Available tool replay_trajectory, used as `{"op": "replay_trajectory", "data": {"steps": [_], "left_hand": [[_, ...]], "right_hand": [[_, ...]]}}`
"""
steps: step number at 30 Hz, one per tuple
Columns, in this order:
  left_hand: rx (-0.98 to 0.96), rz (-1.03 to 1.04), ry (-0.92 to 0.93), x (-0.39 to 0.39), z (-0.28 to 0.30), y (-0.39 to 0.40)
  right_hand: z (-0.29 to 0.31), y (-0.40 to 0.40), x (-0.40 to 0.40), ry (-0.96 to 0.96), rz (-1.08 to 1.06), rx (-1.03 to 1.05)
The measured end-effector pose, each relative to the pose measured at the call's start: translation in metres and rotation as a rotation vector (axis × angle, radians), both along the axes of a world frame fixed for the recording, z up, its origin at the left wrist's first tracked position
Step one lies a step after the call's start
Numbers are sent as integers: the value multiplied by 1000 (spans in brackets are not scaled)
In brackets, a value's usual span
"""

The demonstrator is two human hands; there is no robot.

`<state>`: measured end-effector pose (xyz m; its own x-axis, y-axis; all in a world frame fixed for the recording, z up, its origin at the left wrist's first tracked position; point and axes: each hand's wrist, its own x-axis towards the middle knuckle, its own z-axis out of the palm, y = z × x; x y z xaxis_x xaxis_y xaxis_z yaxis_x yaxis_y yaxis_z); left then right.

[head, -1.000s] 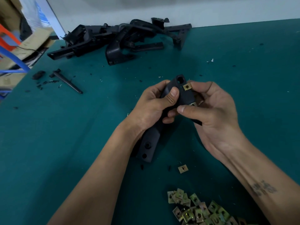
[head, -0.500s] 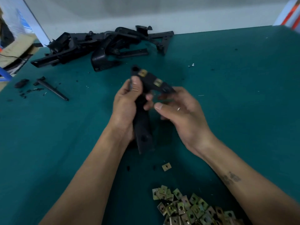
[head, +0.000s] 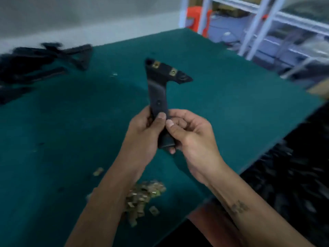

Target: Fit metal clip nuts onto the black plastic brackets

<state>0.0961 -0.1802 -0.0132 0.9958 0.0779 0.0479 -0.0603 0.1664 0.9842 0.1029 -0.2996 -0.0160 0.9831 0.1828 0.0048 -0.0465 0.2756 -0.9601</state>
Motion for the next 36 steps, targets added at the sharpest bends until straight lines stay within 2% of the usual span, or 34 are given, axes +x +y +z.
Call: {"op": "replay_trajectory", "data": {"steps": [4, 8, 10, 13, 15, 23, 28, 31, 34, 36], "left_hand": [[193, -278, -38, -16, -12, -111], [512, -485, -95, -62, -43, -215], [591, -616, 6, -87, -62, -257], [766, -822, 207, -108, -88, -298], [809, -825, 230, -108, -99, -309], [865, -541, 285, -54, -128, -292], [981, -626, 254, -44, -138, -275], [1032, -745, 234, -53, -126, -264], [1032, -894, 166, -65, -94, -243], [917, -879, -20, -67, -65, -217]], "right_hand": [[-7, -108, -50, 72, -321, 30], [-34, -193, -114, 241, -683, -45], [-53, -225, -139, 385, -820, -107], [-84, -259, -164, 630, -875, -126], [-100, -271, -169, 701, -846, -116], [-148, -245, -105, 614, -738, -118], [-159, -233, -96, 619, -702, -237], [-143, -237, -112, 574, -590, -442], [-115, -232, -127, 335, -571, -794], [-93, -221, -129, 93, -625, -838]]}}
